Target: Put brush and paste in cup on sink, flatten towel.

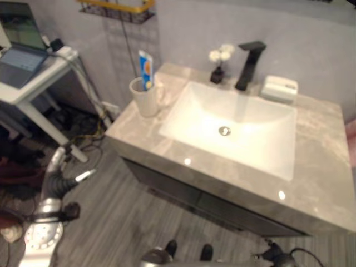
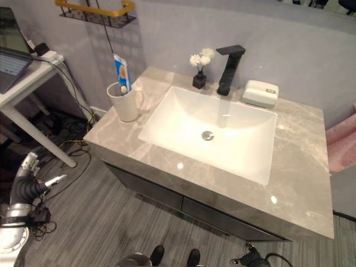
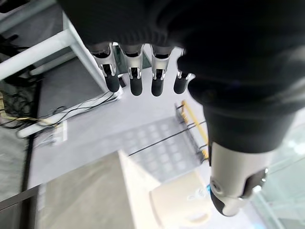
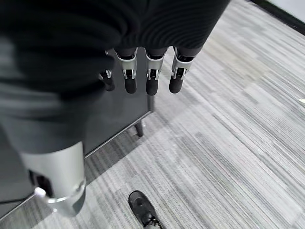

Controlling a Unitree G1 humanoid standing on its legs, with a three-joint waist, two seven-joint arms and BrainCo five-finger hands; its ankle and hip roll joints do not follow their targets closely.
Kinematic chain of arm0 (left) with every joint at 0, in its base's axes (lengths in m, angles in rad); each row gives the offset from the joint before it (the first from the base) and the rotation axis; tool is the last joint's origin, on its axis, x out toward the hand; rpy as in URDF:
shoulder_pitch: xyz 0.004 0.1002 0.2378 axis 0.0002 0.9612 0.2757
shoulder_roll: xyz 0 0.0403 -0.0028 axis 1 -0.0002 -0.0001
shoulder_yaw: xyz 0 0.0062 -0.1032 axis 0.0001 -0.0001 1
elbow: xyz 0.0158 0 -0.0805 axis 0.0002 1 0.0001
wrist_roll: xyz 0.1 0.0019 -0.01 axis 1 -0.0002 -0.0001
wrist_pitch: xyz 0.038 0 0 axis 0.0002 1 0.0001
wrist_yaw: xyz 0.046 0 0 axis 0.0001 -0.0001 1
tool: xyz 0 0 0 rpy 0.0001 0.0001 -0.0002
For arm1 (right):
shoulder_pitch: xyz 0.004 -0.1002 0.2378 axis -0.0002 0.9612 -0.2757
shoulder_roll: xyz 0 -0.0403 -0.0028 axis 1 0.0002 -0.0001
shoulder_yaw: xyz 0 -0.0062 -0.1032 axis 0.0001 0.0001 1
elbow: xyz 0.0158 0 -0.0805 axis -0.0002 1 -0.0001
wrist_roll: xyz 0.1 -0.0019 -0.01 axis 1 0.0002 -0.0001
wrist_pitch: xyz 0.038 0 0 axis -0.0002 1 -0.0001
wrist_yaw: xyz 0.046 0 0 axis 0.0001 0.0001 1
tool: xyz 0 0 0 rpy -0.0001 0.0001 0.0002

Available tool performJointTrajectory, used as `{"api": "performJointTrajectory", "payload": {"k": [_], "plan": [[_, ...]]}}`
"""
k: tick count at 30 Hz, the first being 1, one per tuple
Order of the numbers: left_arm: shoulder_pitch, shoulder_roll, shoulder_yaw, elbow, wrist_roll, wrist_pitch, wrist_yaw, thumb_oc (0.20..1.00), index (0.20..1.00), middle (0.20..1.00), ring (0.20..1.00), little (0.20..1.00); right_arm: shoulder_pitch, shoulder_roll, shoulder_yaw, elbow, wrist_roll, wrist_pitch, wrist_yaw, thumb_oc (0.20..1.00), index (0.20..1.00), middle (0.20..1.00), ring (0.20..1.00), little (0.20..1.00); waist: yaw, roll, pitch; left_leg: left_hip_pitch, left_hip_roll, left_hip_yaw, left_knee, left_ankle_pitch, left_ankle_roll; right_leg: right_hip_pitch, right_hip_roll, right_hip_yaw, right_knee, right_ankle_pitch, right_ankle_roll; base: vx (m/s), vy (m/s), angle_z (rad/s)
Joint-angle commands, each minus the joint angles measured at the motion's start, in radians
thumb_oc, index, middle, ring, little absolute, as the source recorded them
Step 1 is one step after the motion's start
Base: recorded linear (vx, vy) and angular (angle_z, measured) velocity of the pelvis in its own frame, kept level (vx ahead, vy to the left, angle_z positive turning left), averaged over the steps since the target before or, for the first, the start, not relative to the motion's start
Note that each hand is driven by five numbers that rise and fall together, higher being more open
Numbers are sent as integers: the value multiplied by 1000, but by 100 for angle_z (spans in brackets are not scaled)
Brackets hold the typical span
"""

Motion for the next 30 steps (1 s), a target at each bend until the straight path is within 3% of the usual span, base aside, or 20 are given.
{"api": "performJointTrajectory", "payload": {"k": [1,14,16,30], "plan": [[-63,31,87,14,20,-72,89,1000,1000,1000,1000,1000,-1,7,15,-27,45,-9,-14,1000,1000,1000,1000,1000,-29,-32,-10,-29,-47,61,67,-101,57,-61,-25,66,91,-52,32,43,51,-20],[-290,-16,55,166,26,-106,267,1000,1000,1000,1000,1000,26,42,44,-54,79,-19,-15,1000,1000,1000,1000,1000,-100,-71,1,-39,-32,154,35,-100,64,-126,2,169,102,-25,46,24,53,-31],[-342,-21,47,206,27,-113,318,1000,1000,1000,1000,1000,30,46,47,-45,87,-18,-22,1000,1000,1000,1000,1000,-116,-89,3,-41,-26,176,21,-96,65,-138,10,196,92,-12,48,31,48,-22],[-450,-61,33,247,-47,-140,397,1000,1000,1000,1000,1000,39,57,60,-59,119,-24,-30,1000,1000,1000,1000,1000,-145,-134,-8,-28,-7,211,-8,-95,61,-139,26,240,63,3,49,37,10,-12]]}}
